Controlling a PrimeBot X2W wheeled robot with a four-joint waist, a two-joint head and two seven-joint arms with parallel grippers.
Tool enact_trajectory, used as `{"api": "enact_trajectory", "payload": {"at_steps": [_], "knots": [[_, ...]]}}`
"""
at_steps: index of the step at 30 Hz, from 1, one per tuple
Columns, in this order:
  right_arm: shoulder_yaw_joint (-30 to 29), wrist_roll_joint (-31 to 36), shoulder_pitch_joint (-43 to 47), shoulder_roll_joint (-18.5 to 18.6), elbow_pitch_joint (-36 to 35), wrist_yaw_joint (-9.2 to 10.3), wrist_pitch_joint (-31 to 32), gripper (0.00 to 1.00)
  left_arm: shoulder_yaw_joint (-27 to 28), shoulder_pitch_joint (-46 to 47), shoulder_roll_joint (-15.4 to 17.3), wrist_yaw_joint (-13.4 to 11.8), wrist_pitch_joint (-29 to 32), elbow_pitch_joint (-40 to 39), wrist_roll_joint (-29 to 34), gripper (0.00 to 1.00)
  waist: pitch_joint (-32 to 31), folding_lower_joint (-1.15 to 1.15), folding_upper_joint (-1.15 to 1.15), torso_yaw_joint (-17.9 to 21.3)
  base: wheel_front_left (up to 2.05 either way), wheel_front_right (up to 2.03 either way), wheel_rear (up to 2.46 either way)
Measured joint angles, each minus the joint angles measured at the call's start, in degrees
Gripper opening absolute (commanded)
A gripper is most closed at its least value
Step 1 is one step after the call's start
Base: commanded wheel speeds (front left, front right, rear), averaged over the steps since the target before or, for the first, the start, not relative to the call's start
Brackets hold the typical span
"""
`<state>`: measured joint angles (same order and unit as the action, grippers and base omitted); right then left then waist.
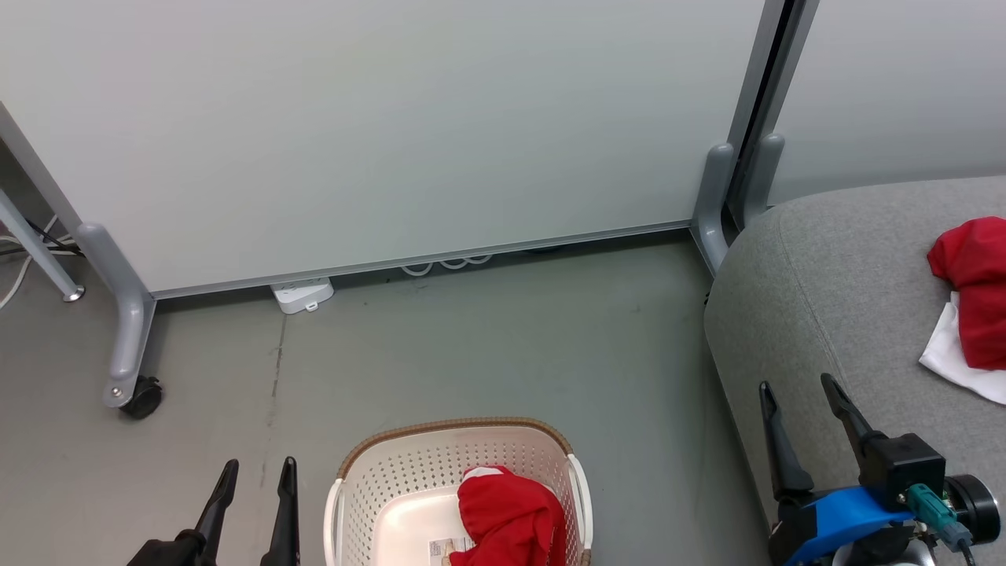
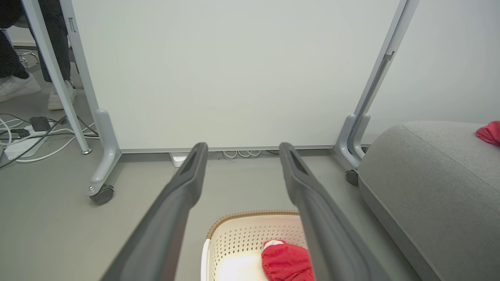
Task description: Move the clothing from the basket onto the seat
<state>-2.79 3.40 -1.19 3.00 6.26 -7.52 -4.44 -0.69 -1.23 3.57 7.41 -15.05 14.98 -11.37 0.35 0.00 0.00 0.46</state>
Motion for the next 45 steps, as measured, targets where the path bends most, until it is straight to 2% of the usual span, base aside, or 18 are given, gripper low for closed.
{"api": "enact_trajectory", "payload": {"at_steps": [9, 16, 26, 36, 45], "knots": [[-0.3, -0.6, -0.2, 0.0, -0.1, 0.0, -0.4, 1.0, -1.3, 0.9, 0.2, 0.0, 0.0, 0.3, -0.1, 1.0, 2.0, 0.0, 0.0, 0.5, 0.0, 0.0, 0.0], [0.0, -0.9, -4.0, 0.0, -1.5, 0.0, -1.2, 1.0, -3.9, 4.3, 0.9, 0.0, 0.0, 0.3, -0.2, 1.0, 6.7, 0.0, 0.0, 1.1, 0.0, 0.0, 0.0], [0.0, -1.3, -13.0, 0.0, -5.1, 0.0, -2.6, 1.0, -9.2, 15.1, 1.9, 0.0, 0.0, 2.2, 0.0, 1.0, 19.8, -0.01, 0.0, 2.1, 0.0, 0.0, 0.0], [2.9, -0.7, -22.4, 0.0, -7.0, 0.0, -3.7, 1.0, -15.6, 29.6, 3.5, 0.0, 0.0, 10.8, -0.1, 1.0, 36.4, -0.02, 0.0, 5.0, 0.0, 0.0, 0.0], [4.7, -2.0, -25.8, 0.0, -7.2, 0.0, -5.2, 1.0, -20.7, 36.2, 6.1, 0.0, 0.0, 17.2, 0.1, 1.0, 44.9, -0.02, 0.0, 9.0, 0.0, 0.0, 0.0]]}}
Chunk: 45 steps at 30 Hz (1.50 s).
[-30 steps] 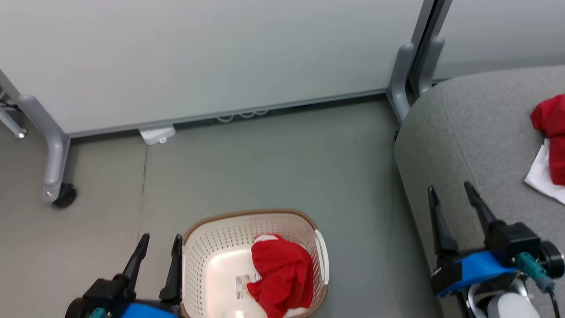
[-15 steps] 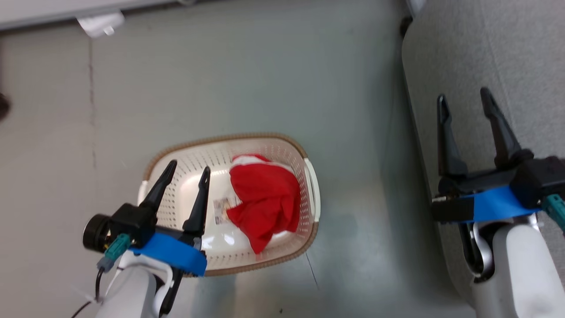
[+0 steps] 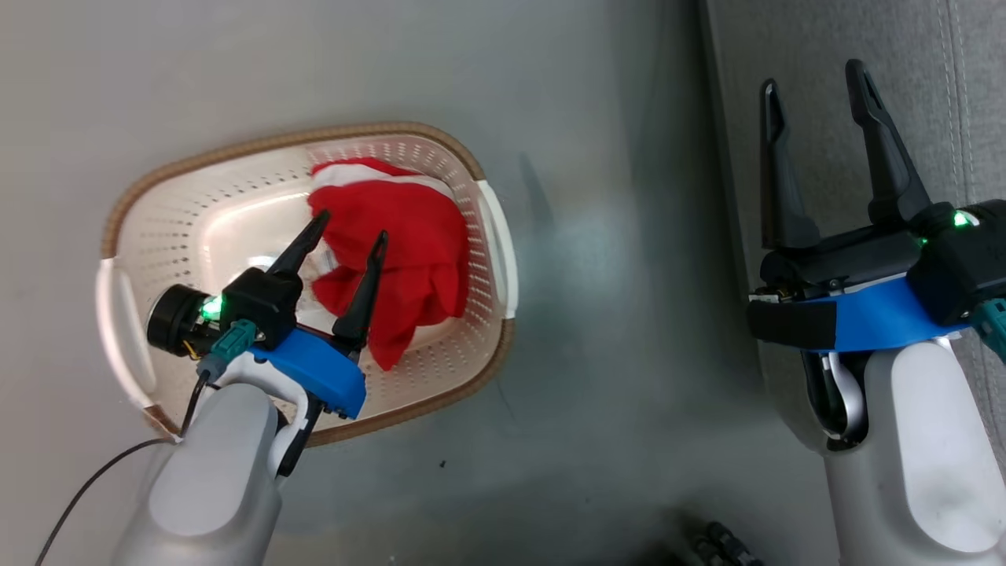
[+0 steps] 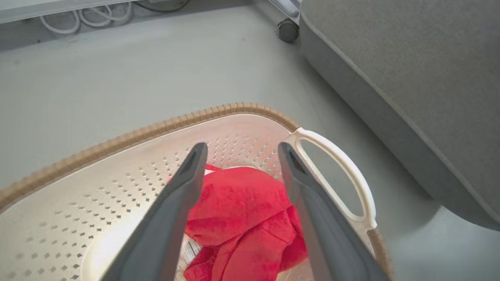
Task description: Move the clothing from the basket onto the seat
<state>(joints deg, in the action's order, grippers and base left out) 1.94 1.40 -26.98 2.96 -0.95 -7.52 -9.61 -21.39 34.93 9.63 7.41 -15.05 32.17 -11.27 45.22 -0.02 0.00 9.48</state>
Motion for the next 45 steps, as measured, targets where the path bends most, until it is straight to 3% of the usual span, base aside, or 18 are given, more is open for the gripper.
{"api": "enact_trajectory", "payload": {"at_steps": [15, 24, 32, 34, 45], "knots": [[1.8, -5.0, -1.0, 0.0, 3.9, 0.0, -3.5, 1.0, -9.7, 4.0, 3.8, 0.0, 0.0, 13.0, -0.8, 1.0, 6.5, 0.01, 0.0, 7.4, 0.0, 0.0, 0.0], [3.4, -6.2, -0.9, 0.0, 5.0, 0.0, -4.4, 1.0, -9.6, 6.4, 5.2, -2.3, 0.0, 18.6, 0.8, 1.0, 8.0, 0.02, 0.0, 9.5, 0.0, 0.0, 0.0], [4.0, -7.1, -0.9, 0.0, 5.7, 0.0, -5.0, 1.0, -9.0, 10.1, 4.5, -3.2, 0.0, 23.6, 0.6, 1.0, 9.2, 0.02, 0.0, 10.7, 0.0, 0.0, 0.0], [4.1, -7.2, -0.9, 0.0, 5.8, 0.0, -5.0, 1.0, -9.3, 10.8, 4.1, -3.2, 0.0, 25.0, 0.4, 0.0, 9.3, 0.02, 0.0, 10.9, 0.0, 0.0, 0.0], [4.0, -7.4, -1.1, 0.0, 6.5, 0.0, -5.1, 1.0, -10.2, 12.2, 3.0, -2.6, 0.0, 27.0, 0.2, 0.0, 8.8, 0.02, 0.0, 10.3, 0.0, 0.0, 0.0]]}}
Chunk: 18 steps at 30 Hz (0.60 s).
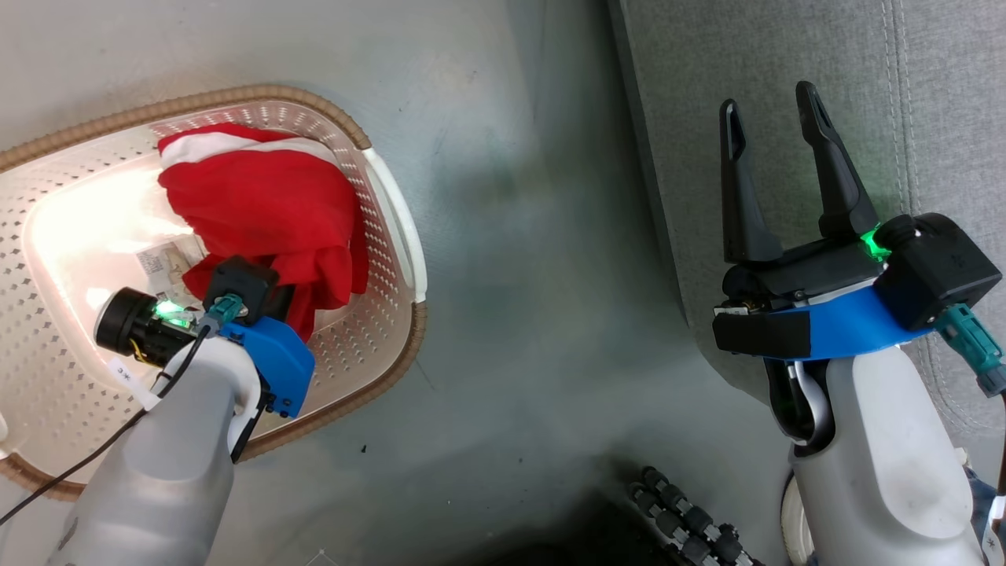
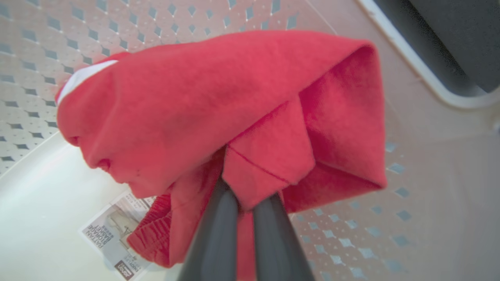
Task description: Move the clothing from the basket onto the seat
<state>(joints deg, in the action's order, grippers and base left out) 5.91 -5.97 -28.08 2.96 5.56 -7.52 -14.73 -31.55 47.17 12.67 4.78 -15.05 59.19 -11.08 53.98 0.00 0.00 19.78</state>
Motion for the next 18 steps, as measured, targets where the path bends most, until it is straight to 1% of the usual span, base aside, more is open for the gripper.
{"api": "enact_trajectory", "payload": {"at_steps": [6, 10, 18], "knots": [[-0.4, 0.5, 0.0, 0.0, 0.5, 0.0, -0.2, 1.0, 0.0, 0.0, -0.8, 0.0, 0.0, -0.8, -0.4, 0.0, -0.9, 0.0, 0.0, -1.1, 0.0, 0.0, 0.0], [-0.7, 1.1, 0.0, 0.0, 0.9, 0.0, -0.2, 1.0, 0.1, -0.4, -1.6, -0.2, 0.0, -1.8, -0.5, 0.0, -2.6, 0.0, 0.0, -2.1, 0.0, 0.0, 0.0], [-2.2, 3.0, 0.6, -0.1, 2.4, 0.0, 0.3, 1.0, 1.4, -4.2, -3.7, -0.3, 0.0, -5.2, -1.7, 0.0, -9.3, 0.0, 0.0, -4.8, 0.0, 0.0, 0.0]]}}
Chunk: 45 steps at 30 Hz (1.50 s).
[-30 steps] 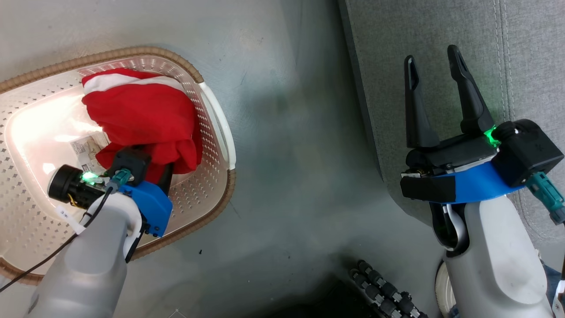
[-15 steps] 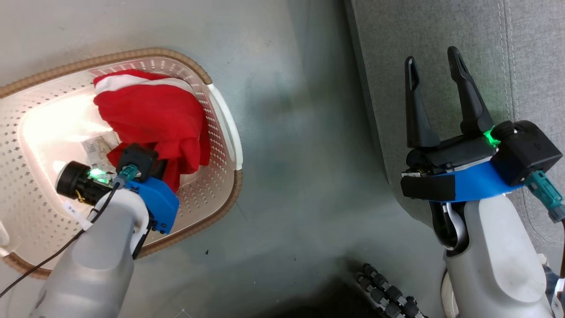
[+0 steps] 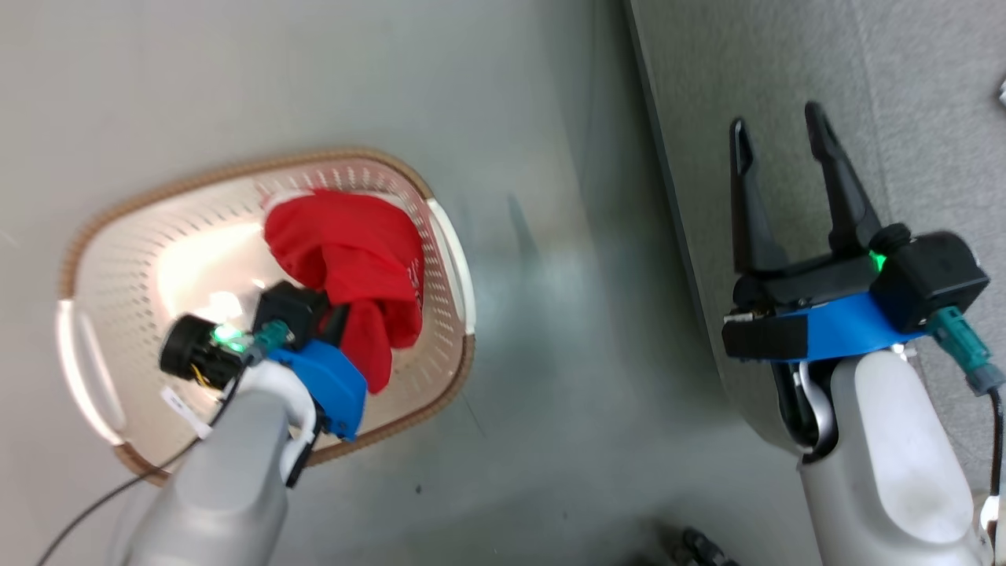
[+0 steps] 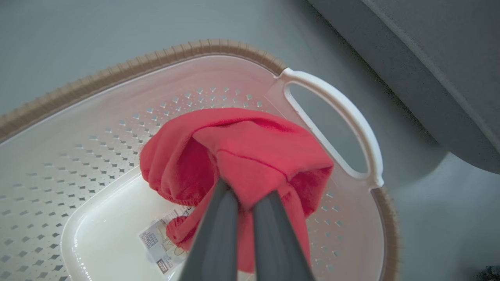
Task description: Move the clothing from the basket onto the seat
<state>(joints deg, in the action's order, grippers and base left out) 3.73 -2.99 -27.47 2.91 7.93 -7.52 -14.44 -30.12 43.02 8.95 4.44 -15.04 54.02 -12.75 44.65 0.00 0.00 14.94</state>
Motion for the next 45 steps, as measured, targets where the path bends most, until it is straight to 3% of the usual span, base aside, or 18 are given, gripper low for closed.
{"api": "enact_trajectory", "payload": {"at_steps": [16, 28, 36, 45], "knots": [[-3.8, 2.6, 10.6, -0.1, 1.5, 0.0, 6.1, 1.0, 0.1, -14.4, -3.7, 2.3, 0.0, -9.7, -0.7, 0.0, -23.8, 0.02, 0.0, -7.0, 0.0, 0.0, 0.0], [-3.3, 1.8, 18.0, 0.0, 1.4, 0.0, 9.4, 1.0, -6.8, -13.0, -5.2, 2.9, 0.0, -13.4, -4.0, 0.0, -38.6, 0.02, 0.0, -11.5, 0.0, 0.0, 0.0], [-2.1, 1.1, 21.8, 0.0, 1.2, 0.0, 11.0, 1.0, -12.3, -6.2, -5.9, 3.0, 0.5, -13.1, -9.9, 0.0, -44.5, 0.01, 0.0, -13.8, 0.0, 0.0, 0.0], [-0.2, 0.9, 22.2, 0.0, 0.4, 0.0, 12.3, 1.0, -15.8, -2.5, -6.1, 3.0, 0.9, -12.9, -16.2, 0.0, -45.9, 0.0, 0.0, -13.3, 0.0, 0.0, 0.0]]}}
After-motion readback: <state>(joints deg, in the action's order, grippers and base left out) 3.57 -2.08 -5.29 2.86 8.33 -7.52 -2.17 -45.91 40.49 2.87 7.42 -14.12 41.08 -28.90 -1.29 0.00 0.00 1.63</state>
